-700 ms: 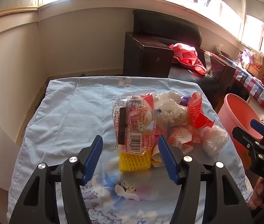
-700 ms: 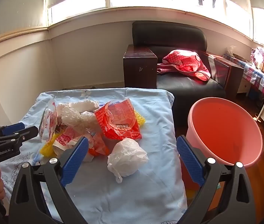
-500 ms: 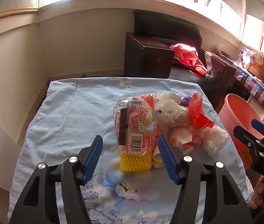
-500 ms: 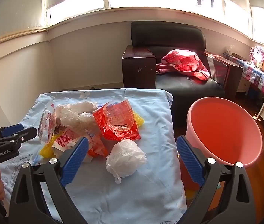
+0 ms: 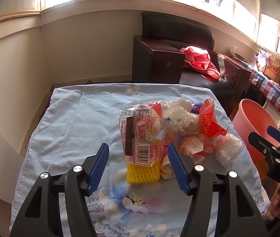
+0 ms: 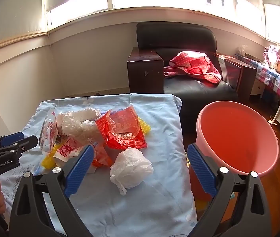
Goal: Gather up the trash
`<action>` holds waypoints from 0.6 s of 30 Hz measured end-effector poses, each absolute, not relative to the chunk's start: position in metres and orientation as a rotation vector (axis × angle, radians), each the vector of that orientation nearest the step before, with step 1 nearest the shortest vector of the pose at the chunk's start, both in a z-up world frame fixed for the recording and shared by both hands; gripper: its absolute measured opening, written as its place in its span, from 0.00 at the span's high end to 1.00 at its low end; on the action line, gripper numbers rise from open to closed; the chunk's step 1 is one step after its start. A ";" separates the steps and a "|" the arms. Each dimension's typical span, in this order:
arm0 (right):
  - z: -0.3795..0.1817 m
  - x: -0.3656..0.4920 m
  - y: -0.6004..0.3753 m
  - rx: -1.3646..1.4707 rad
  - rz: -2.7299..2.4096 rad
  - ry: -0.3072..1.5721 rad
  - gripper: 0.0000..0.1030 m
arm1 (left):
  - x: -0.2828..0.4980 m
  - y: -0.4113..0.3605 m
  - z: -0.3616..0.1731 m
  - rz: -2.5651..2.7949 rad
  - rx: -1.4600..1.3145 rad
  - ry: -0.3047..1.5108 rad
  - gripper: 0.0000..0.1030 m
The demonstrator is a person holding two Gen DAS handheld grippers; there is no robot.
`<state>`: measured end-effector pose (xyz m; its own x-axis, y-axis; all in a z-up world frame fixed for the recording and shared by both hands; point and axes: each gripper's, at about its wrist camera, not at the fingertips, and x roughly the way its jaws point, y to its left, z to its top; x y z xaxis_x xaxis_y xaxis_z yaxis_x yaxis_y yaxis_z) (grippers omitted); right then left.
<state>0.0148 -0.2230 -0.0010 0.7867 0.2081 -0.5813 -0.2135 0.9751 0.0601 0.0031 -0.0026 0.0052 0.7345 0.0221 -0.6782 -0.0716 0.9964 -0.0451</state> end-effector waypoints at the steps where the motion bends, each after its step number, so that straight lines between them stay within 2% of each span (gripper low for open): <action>1: -0.001 0.015 -0.223 -0.009 0.227 0.625 0.07 | 0.003 -0.003 0.005 0.052 -0.069 0.744 0.41; 18: -0.002 0.015 -0.227 0.004 0.224 0.629 0.07 | 0.004 -0.004 0.002 0.056 -0.069 0.746 0.40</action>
<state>0.0151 -0.2270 -0.0020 0.7851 0.2090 -0.5830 -0.2067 0.9758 0.0714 0.0045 -0.0035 0.0020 0.7334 0.0268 -0.6793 -0.0759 0.9962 -0.0426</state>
